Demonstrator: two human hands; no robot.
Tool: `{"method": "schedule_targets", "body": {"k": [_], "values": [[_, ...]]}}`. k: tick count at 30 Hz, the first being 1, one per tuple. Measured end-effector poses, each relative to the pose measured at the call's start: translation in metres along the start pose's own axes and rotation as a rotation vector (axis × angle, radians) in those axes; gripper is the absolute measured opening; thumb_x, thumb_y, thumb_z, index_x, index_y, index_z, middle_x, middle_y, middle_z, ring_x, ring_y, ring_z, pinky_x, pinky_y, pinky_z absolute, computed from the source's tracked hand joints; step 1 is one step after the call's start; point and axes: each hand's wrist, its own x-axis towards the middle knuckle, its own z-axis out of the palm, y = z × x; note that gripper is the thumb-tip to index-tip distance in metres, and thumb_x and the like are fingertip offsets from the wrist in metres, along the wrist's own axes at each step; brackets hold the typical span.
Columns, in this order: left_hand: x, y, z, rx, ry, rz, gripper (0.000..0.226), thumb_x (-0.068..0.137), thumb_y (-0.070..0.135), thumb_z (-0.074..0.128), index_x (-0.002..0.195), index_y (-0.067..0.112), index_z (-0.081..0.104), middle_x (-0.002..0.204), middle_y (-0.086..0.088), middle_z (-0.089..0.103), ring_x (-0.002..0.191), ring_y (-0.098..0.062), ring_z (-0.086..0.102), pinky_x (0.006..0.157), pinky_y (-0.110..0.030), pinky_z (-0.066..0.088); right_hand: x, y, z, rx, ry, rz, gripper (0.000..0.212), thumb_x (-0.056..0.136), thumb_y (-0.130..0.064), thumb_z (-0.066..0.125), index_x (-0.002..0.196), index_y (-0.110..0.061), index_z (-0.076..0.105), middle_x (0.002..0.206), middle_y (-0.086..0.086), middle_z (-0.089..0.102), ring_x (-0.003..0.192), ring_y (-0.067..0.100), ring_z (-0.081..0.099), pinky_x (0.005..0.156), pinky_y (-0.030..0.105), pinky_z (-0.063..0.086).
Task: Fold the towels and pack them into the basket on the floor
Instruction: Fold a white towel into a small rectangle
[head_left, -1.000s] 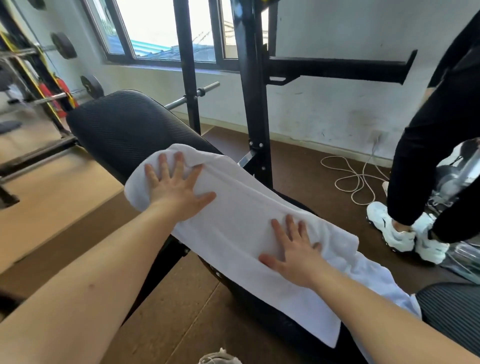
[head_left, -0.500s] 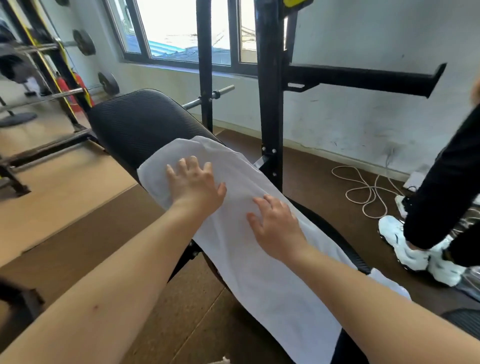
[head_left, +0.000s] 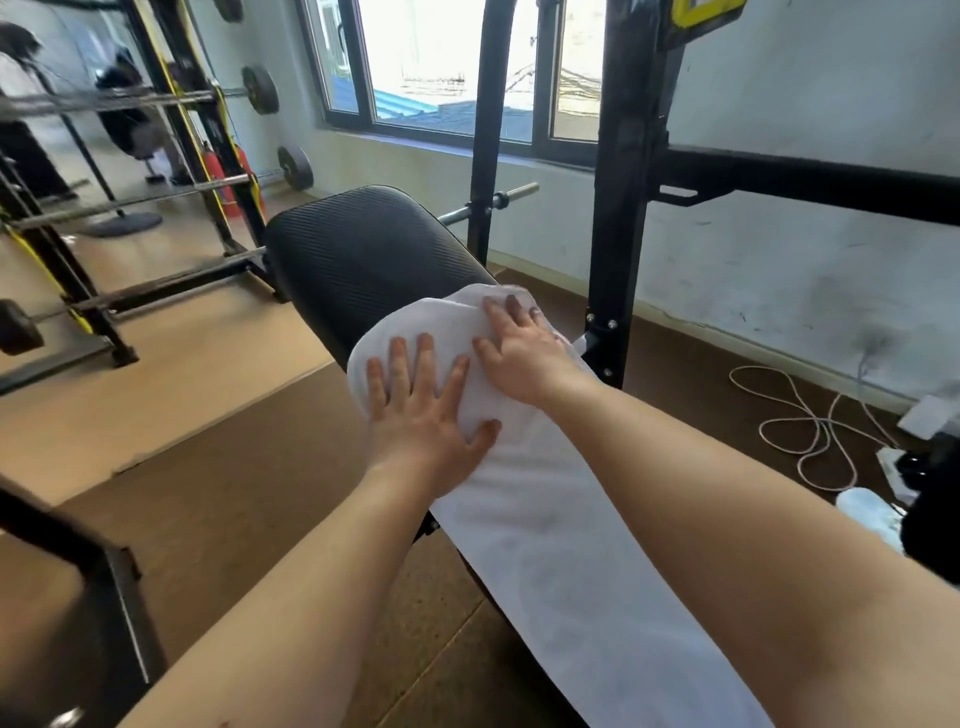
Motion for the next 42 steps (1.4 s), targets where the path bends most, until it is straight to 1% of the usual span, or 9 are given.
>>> {"method": "schedule_targets", "body": {"k": [9, 16, 19, 23, 26, 28, 36, 39, 42], "values": [[0.0, -0.003, -0.005, -0.032, 0.036, 0.0, 0.075, 0.096, 0.072, 0.014, 0.161, 0.039, -0.001, 0.168, -0.004, -0.025, 0.151, -0.03, -0.032, 0.122, -0.054, -0.017, 0.011, 0.02, 0.005, 0.065, -0.08, 0.22, 0.065, 0.1, -0.067, 0.023, 0.159, -0.051, 0.001, 0.172, -0.01, -0.006, 0.158, 0.031, -0.002, 0.12, 0.068, 0.009], [0.01, -0.024, -0.026, -0.184, 0.157, -0.226, 0.046, 0.106, 0.052, 0.02, 0.147, 0.047, 0.038, 0.169, -0.011, -0.003, 0.155, -0.038, -0.01, 0.122, -0.059, 0.001, 0.031, 0.022, -0.019, 0.331, 0.107, 0.073, 0.051, 0.106, -0.027, 0.043, 0.156, -0.038, 0.038, 0.157, 0.003, 0.048, 0.143, 0.028, 0.044, 0.113, 0.032, 0.034], [0.01, -0.031, -0.032, -0.203, 0.181, -0.268, 0.04, 0.107, 0.038, 0.03, 0.145, 0.042, 0.045, 0.167, -0.012, 0.012, 0.152, -0.041, 0.008, 0.116, -0.059, 0.027, 0.041, 0.009, -0.022, 0.287, 0.156, 0.069, 0.063, 0.101, -0.019, 0.048, 0.157, -0.042, 0.032, 0.153, 0.002, 0.048, 0.143, 0.03, 0.04, 0.117, 0.045, 0.034], [0.008, -0.036, -0.038, -0.311, 0.356, -0.287, 0.035, 0.105, 0.032, 0.049, 0.137, 0.024, 0.059, 0.143, -0.013, 0.042, 0.123, -0.032, 0.045, 0.093, -0.039, 0.052, 0.043, -0.004, -0.031, 0.151, 0.099, 0.102, 0.08, 0.089, -0.007, 0.044, 0.156, -0.048, 0.03, 0.148, 0.003, 0.052, 0.14, 0.031, 0.04, 0.113, 0.052, 0.028], [0.011, -0.035, -0.043, -0.455, 0.377, -0.27, 0.028, 0.104, 0.023, 0.055, 0.127, 0.013, 0.068, 0.128, -0.012, 0.054, 0.098, -0.019, 0.054, 0.081, -0.025, 0.047, 0.042, -0.002, -0.034, 0.071, 0.136, 0.054, 0.052, 0.084, -0.009, 0.046, 0.12, -0.04, 0.067, 0.124, 0.001, 0.065, 0.128, 0.031, 0.049, 0.1, 0.048, 0.031], [0.011, -0.033, -0.049, -0.472, 0.386, -0.243, 0.029, 0.104, 0.018, 0.054, 0.129, 0.01, 0.068, 0.126, -0.012, 0.061, 0.097, -0.022, 0.062, 0.082, -0.026, 0.05, 0.036, 0.004, -0.037, 0.041, 0.219, 0.022, 0.036, 0.083, -0.01, 0.047, 0.1, -0.031, 0.071, 0.109, 0.003, 0.066, 0.118, 0.032, 0.052, 0.091, 0.044, 0.032], [-0.004, -0.003, -0.077, -0.533, 0.458, -0.093, 0.022, 0.1, 0.014, 0.064, 0.118, 0.007, 0.075, 0.111, -0.013, 0.072, 0.096, -0.023, 0.068, 0.081, -0.019, 0.045, -0.023, 0.026, -0.081, 0.306, 0.231, 0.015, 0.016, 0.08, -0.01, 0.065, 0.092, -0.02, 0.065, 0.089, 0.0, 0.066, 0.085, 0.023, 0.065, 0.066, 0.029, 0.051], [-0.014, 0.013, -0.084, -0.576, 0.458, -0.049, 0.02, 0.099, 0.017, 0.067, 0.113, 0.009, 0.077, 0.105, -0.012, 0.074, 0.093, -0.021, 0.069, 0.079, -0.019, 0.045, -0.048, 0.041, -0.092, 0.473, 0.103, 0.066, 0.039, 0.077, -0.001, 0.07, 0.11, -0.022, 0.068, 0.1, 0.005, 0.066, 0.081, 0.024, 0.07, 0.069, 0.037, 0.064], [-0.028, 0.027, -0.083, -0.619, 0.424, -0.029, 0.02, 0.099, 0.02, 0.067, 0.113, 0.011, 0.078, 0.106, -0.009, 0.075, 0.094, -0.019, 0.069, 0.079, -0.018, 0.046, -0.072, 0.064, -0.101, 0.538, -0.017, 0.128, 0.034, 0.074, 0.004, 0.073, 0.103, -0.013, 0.07, 0.1, 0.014, 0.068, 0.088, 0.033, 0.074, 0.078, 0.044, 0.065]]}}
